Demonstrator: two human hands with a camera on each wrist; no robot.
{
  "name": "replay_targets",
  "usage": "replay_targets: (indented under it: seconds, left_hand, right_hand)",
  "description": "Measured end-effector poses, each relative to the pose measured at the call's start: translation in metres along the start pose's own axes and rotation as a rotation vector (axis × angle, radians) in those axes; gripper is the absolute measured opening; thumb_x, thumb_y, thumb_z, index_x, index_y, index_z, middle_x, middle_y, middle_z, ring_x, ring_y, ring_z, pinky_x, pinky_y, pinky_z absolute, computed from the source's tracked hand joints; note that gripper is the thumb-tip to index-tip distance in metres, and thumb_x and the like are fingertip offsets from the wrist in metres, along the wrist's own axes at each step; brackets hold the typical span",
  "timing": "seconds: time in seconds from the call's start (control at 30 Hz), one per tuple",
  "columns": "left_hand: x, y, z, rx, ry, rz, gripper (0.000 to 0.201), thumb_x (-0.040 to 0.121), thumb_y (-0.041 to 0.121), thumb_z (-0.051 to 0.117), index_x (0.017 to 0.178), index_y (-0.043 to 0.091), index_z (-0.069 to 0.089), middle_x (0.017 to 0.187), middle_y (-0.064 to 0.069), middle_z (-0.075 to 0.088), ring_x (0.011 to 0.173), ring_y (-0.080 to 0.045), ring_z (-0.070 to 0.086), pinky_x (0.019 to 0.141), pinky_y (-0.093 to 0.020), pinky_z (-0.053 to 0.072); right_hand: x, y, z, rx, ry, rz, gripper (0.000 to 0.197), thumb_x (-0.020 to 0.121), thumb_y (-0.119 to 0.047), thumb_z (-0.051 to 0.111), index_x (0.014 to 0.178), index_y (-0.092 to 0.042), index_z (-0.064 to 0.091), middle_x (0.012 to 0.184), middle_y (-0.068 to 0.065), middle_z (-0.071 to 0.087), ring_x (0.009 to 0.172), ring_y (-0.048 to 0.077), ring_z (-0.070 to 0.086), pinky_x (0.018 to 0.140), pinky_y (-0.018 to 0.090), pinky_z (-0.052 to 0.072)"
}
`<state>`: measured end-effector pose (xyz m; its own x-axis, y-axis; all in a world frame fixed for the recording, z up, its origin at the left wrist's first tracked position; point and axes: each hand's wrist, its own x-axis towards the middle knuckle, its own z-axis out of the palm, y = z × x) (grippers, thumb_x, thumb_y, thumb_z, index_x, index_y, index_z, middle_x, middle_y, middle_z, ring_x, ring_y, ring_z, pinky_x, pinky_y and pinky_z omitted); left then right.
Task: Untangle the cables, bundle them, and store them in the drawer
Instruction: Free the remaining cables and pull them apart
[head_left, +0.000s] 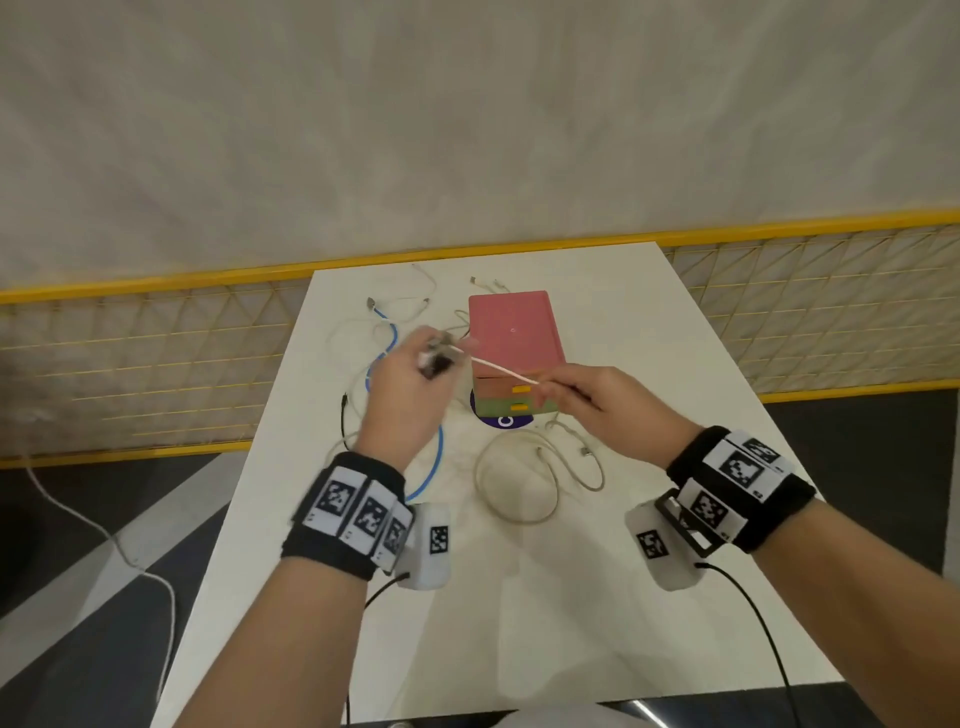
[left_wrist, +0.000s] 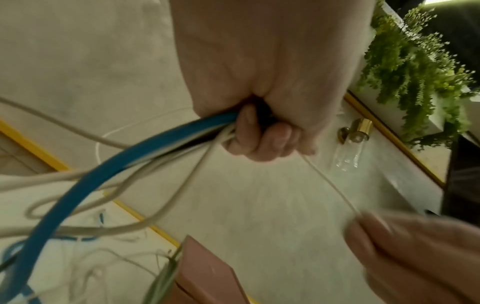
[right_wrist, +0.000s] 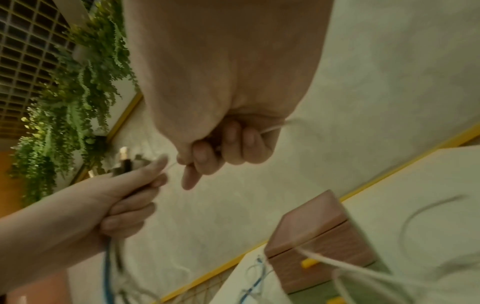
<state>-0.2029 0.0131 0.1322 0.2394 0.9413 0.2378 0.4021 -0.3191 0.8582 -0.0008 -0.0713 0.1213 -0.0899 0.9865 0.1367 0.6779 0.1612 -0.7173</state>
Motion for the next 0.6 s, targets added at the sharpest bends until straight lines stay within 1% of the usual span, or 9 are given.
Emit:
replay_targets:
  seconds: [0.07, 0.13, 0.23, 0.3, 0.33, 0.4, 0.5, 0.57, 0.6]
  left_hand:
    - [0.007, -0.005, -0.015, 0.091, 0.167, -0.022, 0.023, 0.089, 0.037, 0.066, 0.078, 0.020, 0.055, 0.056, 0.011, 0.051, 0.048, -0.006, 0.045, 0.046, -0.014, 0.034]
    - [0.005, -0.006, -0.015, 0.131, 0.173, -0.006, 0.022, 0.089, 0.038, 0.065, 0.081, 0.020, 0.057, 0.058, 0.011, 0.052, 0.048, -0.006, 0.046, 0.049, -0.019, 0.035]
    - [-0.008, 0.005, 0.009, -0.013, -0.079, 0.042, 0.006, 0.089, 0.033, 0.066, 0.086, 0.028, 0.064, 0.069, 0.010, 0.062, 0.047, -0.002, 0.046, 0.050, -0.014, 0.039]
    - [-0.016, 0.010, 0.025, -0.008, -0.242, 0.054, 0.014, 0.089, 0.039, 0.065, 0.087, 0.026, 0.066, 0.064, 0.000, 0.059, 0.045, -0.006, 0.039, 0.049, -0.020, 0.038]
    - [-0.015, 0.012, 0.028, -0.015, -0.252, 0.042, 0.015, 0.090, 0.039, 0.065, 0.086, 0.025, 0.065, 0.060, 0.000, 0.055, 0.044, -0.006, 0.038, 0.047, -0.020, 0.037]
    - [-0.008, 0.014, 0.018, -0.088, -0.117, -0.030, 0.013, 0.090, 0.030, 0.066, 0.079, 0.028, 0.060, 0.058, 0.004, 0.051, 0.042, -0.003, 0.040, 0.045, -0.016, 0.036]
    - [0.009, -0.001, -0.010, -0.072, 0.160, -0.102, 0.021, 0.088, 0.041, 0.066, 0.075, 0.028, 0.056, 0.062, 0.002, 0.056, 0.055, -0.018, 0.055, 0.056, -0.029, 0.047]
    - [0.013, -0.010, -0.017, 0.063, 0.178, -0.080, 0.023, 0.088, 0.045, 0.064, 0.079, 0.024, 0.058, 0.061, 0.004, 0.056, 0.062, -0.028, 0.060, 0.062, -0.035, 0.051]
    - [0.011, -0.010, -0.013, 0.072, 0.158, -0.070, 0.020, 0.088, 0.044, 0.063, 0.087, 0.024, 0.061, 0.063, 0.007, 0.056, 0.060, -0.026, 0.060, 0.061, -0.035, 0.052]
  right_hand:
    - [-0.004, 0.010, -0.009, -0.020, 0.023, 0.024, 0.023, 0.100, -0.024, 0.043, 0.097, -0.022, 0.065, 0.058, -0.021, 0.052, 0.052, 0.007, 0.039, 0.054, 0.017, 0.029]
    - [-0.003, 0.012, -0.010, -0.070, 0.033, 0.019, 0.022, 0.100, -0.023, 0.043, 0.092, -0.027, 0.063, 0.059, -0.026, 0.053, 0.051, 0.008, 0.038, 0.054, 0.018, 0.029]
    - [0.006, 0.001, -0.002, -0.099, 0.056, -0.027, 0.022, 0.099, -0.025, 0.045, 0.092, -0.019, 0.064, 0.061, -0.019, 0.054, 0.054, 0.007, 0.043, 0.056, 0.022, 0.032]
    - [0.012, -0.006, 0.003, -0.114, 0.053, -0.066, 0.024, 0.100, -0.027, 0.044, 0.091, -0.015, 0.062, 0.062, -0.012, 0.052, 0.057, 0.008, 0.046, 0.057, 0.025, 0.035]
    - [0.013, -0.006, 0.003, -0.112, 0.048, -0.074, 0.024, 0.100, -0.028, 0.044, 0.091, -0.015, 0.062, 0.065, -0.010, 0.054, 0.059, 0.009, 0.047, 0.058, 0.028, 0.038]
    - [0.011, -0.002, -0.005, -0.077, 0.043, -0.037, 0.024, 0.100, -0.029, 0.042, 0.094, -0.015, 0.061, 0.070, -0.014, 0.059, 0.063, 0.010, 0.051, 0.061, 0.029, 0.041]
    - [0.001, 0.010, -0.020, -0.040, 0.037, 0.036, 0.024, 0.101, -0.020, 0.041, 0.098, -0.010, 0.062, 0.066, -0.036, 0.057, 0.061, -0.005, 0.053, 0.058, 0.011, 0.036]
    - [-0.001, 0.011, -0.022, -0.018, 0.015, 0.044, 0.023, 0.101, -0.014, 0.041, 0.097, -0.006, 0.062, 0.064, -0.040, 0.055, 0.062, -0.011, 0.053, 0.057, 0.006, 0.036]
    - [0.000, 0.010, -0.020, -0.012, 0.012, 0.034, 0.023, 0.101, -0.013, 0.041, 0.096, -0.005, 0.062, 0.065, -0.038, 0.056, 0.064, -0.012, 0.054, 0.059, 0.006, 0.037]
